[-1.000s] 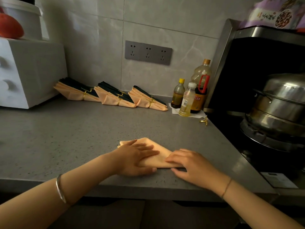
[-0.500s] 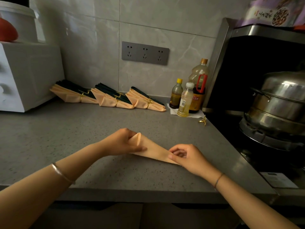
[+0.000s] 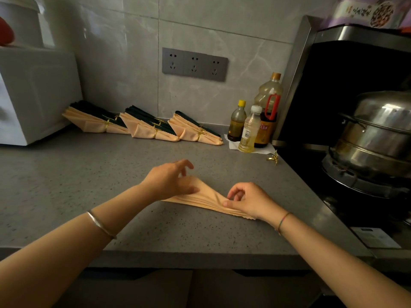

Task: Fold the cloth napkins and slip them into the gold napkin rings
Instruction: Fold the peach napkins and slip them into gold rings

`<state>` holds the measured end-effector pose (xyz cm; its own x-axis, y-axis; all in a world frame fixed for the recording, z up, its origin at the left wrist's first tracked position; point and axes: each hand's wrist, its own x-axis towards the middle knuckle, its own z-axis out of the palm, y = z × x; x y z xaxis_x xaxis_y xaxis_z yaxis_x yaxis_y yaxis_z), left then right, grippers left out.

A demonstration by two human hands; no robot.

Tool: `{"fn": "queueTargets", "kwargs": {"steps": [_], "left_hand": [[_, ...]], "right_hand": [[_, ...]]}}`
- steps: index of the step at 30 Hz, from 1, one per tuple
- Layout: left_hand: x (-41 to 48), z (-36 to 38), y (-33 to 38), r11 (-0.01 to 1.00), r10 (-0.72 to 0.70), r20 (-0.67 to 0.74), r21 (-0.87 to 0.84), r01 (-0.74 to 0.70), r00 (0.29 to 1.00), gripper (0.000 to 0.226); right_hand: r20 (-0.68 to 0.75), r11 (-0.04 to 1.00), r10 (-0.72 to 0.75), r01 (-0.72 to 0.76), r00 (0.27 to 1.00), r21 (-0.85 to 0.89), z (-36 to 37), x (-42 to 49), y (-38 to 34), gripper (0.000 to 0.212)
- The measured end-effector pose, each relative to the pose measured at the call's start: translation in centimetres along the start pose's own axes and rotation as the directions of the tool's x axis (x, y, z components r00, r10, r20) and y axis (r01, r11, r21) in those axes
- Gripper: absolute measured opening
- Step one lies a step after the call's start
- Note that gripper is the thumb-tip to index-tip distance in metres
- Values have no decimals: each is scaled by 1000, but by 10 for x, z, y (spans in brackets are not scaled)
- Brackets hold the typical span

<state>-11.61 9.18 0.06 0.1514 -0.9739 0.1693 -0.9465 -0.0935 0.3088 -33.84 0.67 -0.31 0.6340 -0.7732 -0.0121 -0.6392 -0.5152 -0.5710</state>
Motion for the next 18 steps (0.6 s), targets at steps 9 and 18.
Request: {"fn": "queueTargets", "kwargs": {"steps": [9,18], "left_hand": [[-18,18,19,897,432,-1,104,-430,902,52],[12,25,31,925,377,-100,84,-370,921,40]], "right_hand": [[36,998,2,0,999,-70,0,7,-6,31],[119,793,244,-269,962,546,-14,21,21,25]]}}
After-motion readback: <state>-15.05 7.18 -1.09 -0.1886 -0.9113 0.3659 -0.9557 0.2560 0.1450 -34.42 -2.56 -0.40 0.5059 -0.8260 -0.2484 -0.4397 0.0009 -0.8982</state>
